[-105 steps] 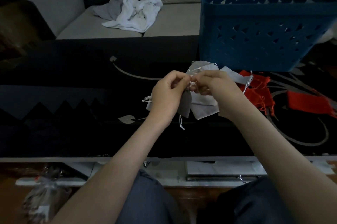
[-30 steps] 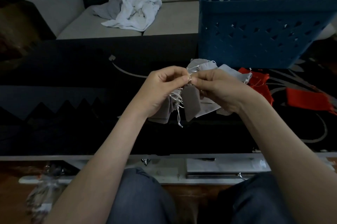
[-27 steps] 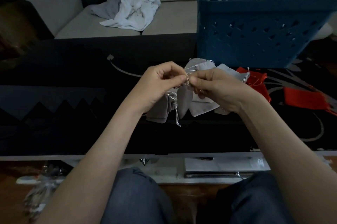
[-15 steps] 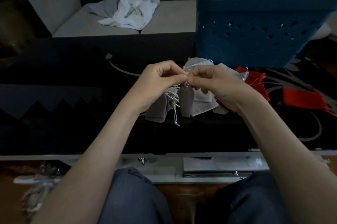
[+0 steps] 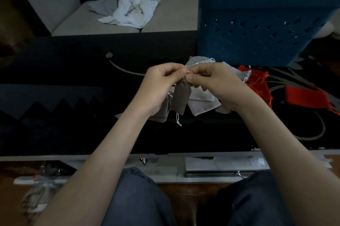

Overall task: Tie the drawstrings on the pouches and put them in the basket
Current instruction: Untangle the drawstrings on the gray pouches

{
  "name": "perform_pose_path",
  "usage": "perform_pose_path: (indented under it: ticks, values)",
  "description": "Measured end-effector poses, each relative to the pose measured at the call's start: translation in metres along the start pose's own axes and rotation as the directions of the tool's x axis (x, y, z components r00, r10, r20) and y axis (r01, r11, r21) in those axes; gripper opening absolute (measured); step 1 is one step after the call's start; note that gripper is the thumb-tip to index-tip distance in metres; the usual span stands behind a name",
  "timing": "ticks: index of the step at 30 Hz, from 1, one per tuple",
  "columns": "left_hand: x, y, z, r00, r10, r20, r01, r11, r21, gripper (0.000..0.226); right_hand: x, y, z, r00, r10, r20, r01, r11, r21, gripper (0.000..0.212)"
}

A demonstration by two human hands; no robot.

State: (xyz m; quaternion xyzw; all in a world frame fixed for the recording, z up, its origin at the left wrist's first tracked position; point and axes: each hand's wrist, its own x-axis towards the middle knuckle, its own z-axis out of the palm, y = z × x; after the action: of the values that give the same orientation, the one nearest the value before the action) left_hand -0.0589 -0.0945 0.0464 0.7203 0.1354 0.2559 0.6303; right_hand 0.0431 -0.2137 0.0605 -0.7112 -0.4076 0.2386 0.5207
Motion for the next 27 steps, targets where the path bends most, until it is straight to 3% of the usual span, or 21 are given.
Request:
perform_pose_path:
  ticks: [6,10,17,21,27]
  values:
    - [-0.004,0.001,-0.004,0.983,0.023,0.182,0.026,0.965,-0.262,0.030,0.000,0.002,0.004,0.996,-0.047,0.077,0.041,0.996,0.075,0.012]
    - [-0.004,0.002,-0.009,0.982,-0.006,0.186,0.060,0.957,-0.285,0.016,0.001,0.003,0.009,0.996,-0.056,0.074,0.048,0.992,0.114,0.014]
    - [-0.008,0.008,-0.021,0.981,0.042,0.187,-0.046,0.999,0.015,0.007,0.000,0.008,0.004,0.990,-0.049,0.130,0.036,0.994,0.103,0.012]
    - [-0.006,0.009,-0.023,0.974,0.047,0.222,-0.102,0.965,0.244,0.011,0.000,0.012,0.001,0.989,0.003,0.145,-0.014,0.997,0.072,0.015]
    - [-0.004,0.007,-0.018,0.989,0.071,0.133,-0.121,0.900,0.420,0.009,0.000,0.015,0.004,0.995,0.028,0.093,-0.026,0.999,-0.024,0.006]
